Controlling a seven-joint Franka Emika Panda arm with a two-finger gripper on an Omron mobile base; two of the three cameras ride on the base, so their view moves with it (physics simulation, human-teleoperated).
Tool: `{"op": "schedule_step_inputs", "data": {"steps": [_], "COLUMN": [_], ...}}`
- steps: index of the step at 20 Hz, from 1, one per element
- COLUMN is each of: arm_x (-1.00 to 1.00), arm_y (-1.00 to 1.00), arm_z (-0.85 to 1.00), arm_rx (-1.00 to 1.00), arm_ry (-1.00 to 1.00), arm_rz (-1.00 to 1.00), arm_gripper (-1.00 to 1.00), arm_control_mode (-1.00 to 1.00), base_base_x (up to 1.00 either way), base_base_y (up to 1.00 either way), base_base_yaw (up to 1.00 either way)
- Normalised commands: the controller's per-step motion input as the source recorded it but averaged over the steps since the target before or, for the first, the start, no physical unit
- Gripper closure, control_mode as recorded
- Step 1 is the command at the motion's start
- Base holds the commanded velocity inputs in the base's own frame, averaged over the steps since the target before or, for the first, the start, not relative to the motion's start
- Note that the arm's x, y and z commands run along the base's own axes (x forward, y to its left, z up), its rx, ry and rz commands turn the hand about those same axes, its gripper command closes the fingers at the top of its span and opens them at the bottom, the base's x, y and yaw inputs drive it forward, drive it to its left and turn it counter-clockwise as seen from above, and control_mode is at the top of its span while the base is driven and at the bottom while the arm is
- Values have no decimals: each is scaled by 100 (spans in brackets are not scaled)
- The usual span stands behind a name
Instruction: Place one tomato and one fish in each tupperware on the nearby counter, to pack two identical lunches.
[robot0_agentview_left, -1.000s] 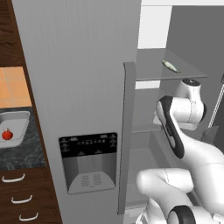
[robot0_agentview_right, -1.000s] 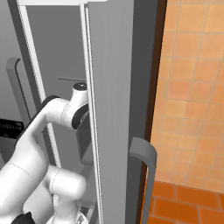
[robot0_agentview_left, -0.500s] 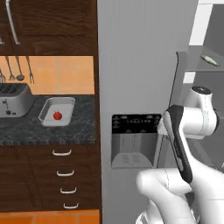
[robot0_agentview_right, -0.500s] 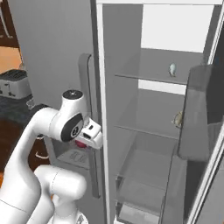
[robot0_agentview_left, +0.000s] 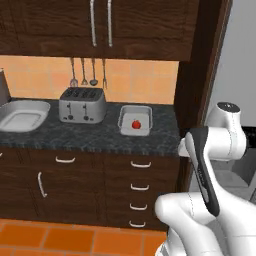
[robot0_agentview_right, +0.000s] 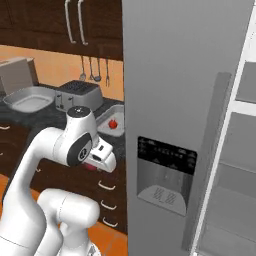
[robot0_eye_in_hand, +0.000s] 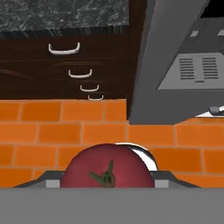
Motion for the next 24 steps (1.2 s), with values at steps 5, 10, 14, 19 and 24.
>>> {"op": "schedule_step_inputs", "data": {"steps": [5, 10, 14, 19, 24], "arm_x": [0, 0, 0, 0, 0], "arm_y": [0, 0, 0, 0, 0], "arm_z": [0, 0, 0, 0, 0], "arm_rx": [0, 0, 0, 0, 0], "arm_ry": [0, 0, 0, 0, 0], "arm_rz": [0, 0, 0, 0, 0], "arm_gripper": [100, 100, 100, 100, 100], "arm_control_mode": [100, 100, 100, 100, 100], "base_base_x": [57, 95, 96, 37, 45], "base_base_y": [100, 100, 100, 100, 100], "base_base_yaw": [6, -1, -10, -21, -27]}}
